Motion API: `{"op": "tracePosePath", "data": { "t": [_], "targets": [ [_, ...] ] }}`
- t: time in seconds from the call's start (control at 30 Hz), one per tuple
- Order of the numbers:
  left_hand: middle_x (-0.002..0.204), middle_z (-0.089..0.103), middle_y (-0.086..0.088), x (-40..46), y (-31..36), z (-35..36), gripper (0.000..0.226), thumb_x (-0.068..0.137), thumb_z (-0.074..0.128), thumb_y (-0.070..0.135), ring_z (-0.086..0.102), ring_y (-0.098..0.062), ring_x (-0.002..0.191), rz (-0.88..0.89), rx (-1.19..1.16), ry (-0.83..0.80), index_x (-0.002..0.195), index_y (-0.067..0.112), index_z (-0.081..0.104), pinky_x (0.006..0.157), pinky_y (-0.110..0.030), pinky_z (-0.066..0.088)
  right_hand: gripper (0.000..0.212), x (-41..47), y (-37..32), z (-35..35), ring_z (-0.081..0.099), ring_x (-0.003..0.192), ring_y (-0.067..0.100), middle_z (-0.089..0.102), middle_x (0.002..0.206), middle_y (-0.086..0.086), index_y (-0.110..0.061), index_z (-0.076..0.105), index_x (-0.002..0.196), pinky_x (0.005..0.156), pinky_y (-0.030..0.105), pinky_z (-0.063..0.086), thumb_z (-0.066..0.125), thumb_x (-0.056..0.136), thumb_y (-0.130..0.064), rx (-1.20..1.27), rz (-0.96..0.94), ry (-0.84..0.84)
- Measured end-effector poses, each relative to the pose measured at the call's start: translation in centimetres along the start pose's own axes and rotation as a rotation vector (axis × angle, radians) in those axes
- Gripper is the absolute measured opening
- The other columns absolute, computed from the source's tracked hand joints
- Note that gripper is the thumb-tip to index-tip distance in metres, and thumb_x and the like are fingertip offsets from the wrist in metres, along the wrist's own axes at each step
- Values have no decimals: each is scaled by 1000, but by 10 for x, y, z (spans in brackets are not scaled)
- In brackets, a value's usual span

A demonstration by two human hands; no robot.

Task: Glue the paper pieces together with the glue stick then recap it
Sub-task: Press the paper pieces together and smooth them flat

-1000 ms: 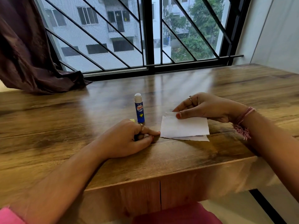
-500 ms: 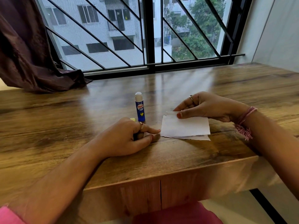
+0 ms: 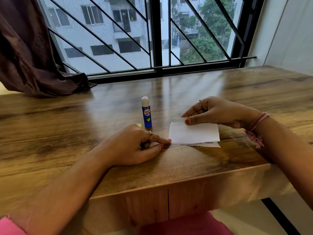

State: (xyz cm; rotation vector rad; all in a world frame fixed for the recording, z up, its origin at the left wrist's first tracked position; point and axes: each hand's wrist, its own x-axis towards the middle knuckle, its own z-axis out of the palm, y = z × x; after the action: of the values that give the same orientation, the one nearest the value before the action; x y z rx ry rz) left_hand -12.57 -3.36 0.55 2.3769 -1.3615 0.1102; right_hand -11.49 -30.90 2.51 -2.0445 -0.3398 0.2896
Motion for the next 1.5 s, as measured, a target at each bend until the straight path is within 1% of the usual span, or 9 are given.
{"op": "tracePosePath", "data": {
  "t": [0.13, 0.4, 0.53, 0.7, 0.87, 1.0, 1.1, 1.23, 1.5],
  "targets": [
    [51, 51, 10, 0, 0, 0, 30, 91, 56, 29, 50, -6, 48, -4, -3, -7, 120, 30, 63, 50, -9, 34, 38, 0, 1, 0, 70, 66, 9, 77, 86, 2, -10, 72, 105, 50, 13, 50, 73, 71, -27, -2, -15, -6],
    [51, 51, 8, 0, 0, 1, 30, 91, 56, 29, 50, -6, 48, -17, -19, -2, 119, 30, 64, 50, -10, 33, 41, 1, 1, 0, 72, 75, 14, 76, 93, 5, -14, 73, 104, 57, 16, 53, 74, 68, -33, -32, -25, -10],
    [51, 52, 8, 1, 0, 1, 29, 91, 55, 31, 50, -6, 48, -27, -18, -3, 119, 31, 64, 51, -10, 34, 43, -3, 0, -2, 72, 91, 23, 75, 101, 6, -16, 71, 108, 75, 29, 59, 74, 69, -34, -48, -30, -27],
    [50, 50, 11, 1, 1, 1, 28, 91, 57, 27, 49, -3, 47, -28, -12, -2, 118, 30, 65, 50, -8, 32, 48, -8, -4, -5, 69, 97, 26, 75, 99, 5, -16, 70, 110, 90, 41, 53, 76, 66, -33, -73, -30, -3],
    [50, 51, 10, 0, 2, 1, 30, 90, 55, 30, 50, -6, 48, -38, -18, -10, 119, 30, 64, 49, -11, 34, 45, -11, -6, -8, 68, 83, 13, 76, 92, 4, -17, 72, 106, 75, 29, 52, 76, 63, -32, -93, -24, 20],
    [50, 54, 6, 0, 1, 1, 29, 91, 56, 28, 49, -7, 46, -40, -19, -12, 119, 30, 65, 49, -11, 33, 39, -11, -6, -8, 60, 72, 10, 73, 96, 18, -18, 75, 99, 63, 18, 49, 76, 64, -35, -131, -45, 61],
    [51, 55, 6, 0, 1, 1, 29, 91, 57, 29, 49, -7, 46, -42, -23, -13, 119, 30, 65, 49, -10, 32, 38, -10, -5, -8, 58, 71, 12, 72, 96, 22, -17, 75, 97, 63, 20, 48, 76, 63, -35, -143, -52, 70],
    [51, 55, 7, 0, 1, 1, 29, 91, 56, 30, 50, -7, 46, -44, -22, -18, 119, 31, 64, 48, -10, 32, 24, -9, -4, -8, 57, 57, -1, 73, 81, 11, -13, 76, 95, 52, 11, 45, 77, 72, -23, -170, -54, 84],
    [49, 50, 11, 0, 1, 2, 31, 90, 53, 35, 50, -7, 47, -58, -25, -17, 119, 32, 64, 48, -12, 32, 17, -8, -3, -6, 55, 51, -3, 70, 62, -7, -11, 76, 93, 48, 9, 42, 76, 76, -16, -184, -54, 102]
  ]
}}
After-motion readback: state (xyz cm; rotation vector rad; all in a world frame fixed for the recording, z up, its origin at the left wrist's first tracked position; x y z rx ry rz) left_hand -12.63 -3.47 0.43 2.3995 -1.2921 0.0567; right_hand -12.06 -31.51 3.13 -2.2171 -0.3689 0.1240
